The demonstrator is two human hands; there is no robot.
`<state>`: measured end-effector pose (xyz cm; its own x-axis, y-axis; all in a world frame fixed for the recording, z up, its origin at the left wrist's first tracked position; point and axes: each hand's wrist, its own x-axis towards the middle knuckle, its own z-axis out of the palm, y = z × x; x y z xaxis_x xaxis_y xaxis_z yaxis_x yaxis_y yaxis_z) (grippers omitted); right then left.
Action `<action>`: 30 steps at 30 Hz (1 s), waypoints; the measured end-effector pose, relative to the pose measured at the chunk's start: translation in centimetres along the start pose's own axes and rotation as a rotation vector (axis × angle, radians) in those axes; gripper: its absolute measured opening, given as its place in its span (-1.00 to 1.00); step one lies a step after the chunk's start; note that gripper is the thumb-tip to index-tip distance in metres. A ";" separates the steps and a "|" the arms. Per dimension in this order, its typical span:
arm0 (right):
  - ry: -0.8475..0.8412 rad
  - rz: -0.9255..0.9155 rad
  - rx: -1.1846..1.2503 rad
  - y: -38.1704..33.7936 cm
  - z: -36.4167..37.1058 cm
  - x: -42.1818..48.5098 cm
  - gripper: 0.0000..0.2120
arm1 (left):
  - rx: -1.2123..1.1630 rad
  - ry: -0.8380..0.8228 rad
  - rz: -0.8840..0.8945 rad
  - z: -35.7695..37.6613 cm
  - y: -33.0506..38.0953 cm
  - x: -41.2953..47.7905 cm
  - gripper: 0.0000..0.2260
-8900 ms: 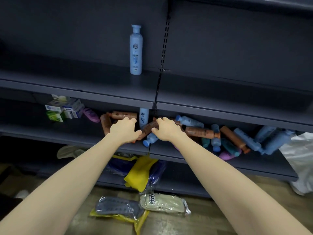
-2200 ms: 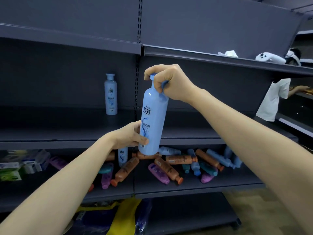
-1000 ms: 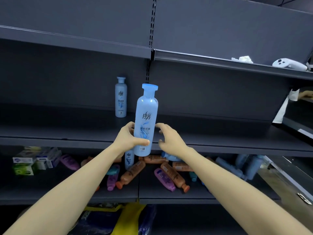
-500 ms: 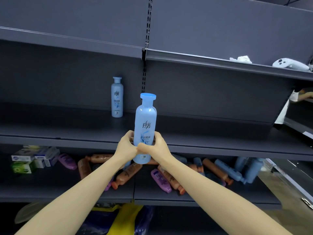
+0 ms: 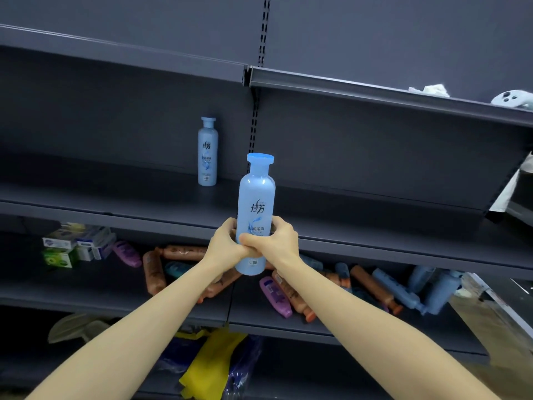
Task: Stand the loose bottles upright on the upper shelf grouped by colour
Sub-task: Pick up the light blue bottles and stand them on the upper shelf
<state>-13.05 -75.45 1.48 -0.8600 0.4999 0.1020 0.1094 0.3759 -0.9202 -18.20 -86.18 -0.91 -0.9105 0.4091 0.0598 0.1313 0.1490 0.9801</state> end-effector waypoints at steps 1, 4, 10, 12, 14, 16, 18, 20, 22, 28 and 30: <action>-0.003 -0.005 -0.009 -0.1 0.0 0.0 -0.58 | -0.004 0.003 -0.001 -0.1 0.0 0.0 -0.52; -0.002 -0.025 -0.018 -0.4 0.2 0.2 -0.61 | -0.001 0.008 0.002 -0.5 0.2 0.1 -0.49; -0.013 -0.038 0.028 -1.0 0.6 0.9 -0.67 | 0.026 0.011 0.014 -1.3 0.5 1.2 -0.44; -0.008 -0.044 0.032 -1.1 0.9 1.4 -0.66 | 0.041 0.006 0.018 -1.6 0.5 1.9 -0.46; -0.001 -0.039 0.038 -1.2 1.3 2.0 -0.66 | 0.063 0.004 0.021 -2.0 0.6 2.6 -0.47; 0.001 -0.035 0.042 -1.4 1.8 2.8 -0.67 | 0.075 0.001 0.024 -2.4 0.5 3.3 -0.46; 0.001 -0.032 0.044 -1.5 2.3 3.6 -0.67 | 0.073 -0.002 0.025 -2.9 0.5 4.1 -0.47; 0.000 -0.028 0.040 -1.7 2.9 4.5 -0.67 | 0.067 -0.007 0.033 -3.3 0.6 5.0 -0.49; 0.000 -0.029 0.032 -2.1 3.4 5.5 -0.68 | 0.062 -0.009 0.039 -3.8 0.6 5.9 -0.53; 0.001 -0.031 0.014 -3.2 5.1 8.5 -0.68 | 0.063 -0.023 0.055 -5.6 0.3 9.4 -0.52; 0.006 -0.031 0.019 -3.3 5.7 9.6 -0.68 | 0.062 -0.025 0.056 -6.1 0.2 10.6 -0.49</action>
<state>-24.51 -76.35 3.34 -0.8597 0.4934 0.1325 0.0736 0.3763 -0.9236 -30.20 -87.35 1.11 -0.8912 0.4404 0.1086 0.2065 0.1807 0.9616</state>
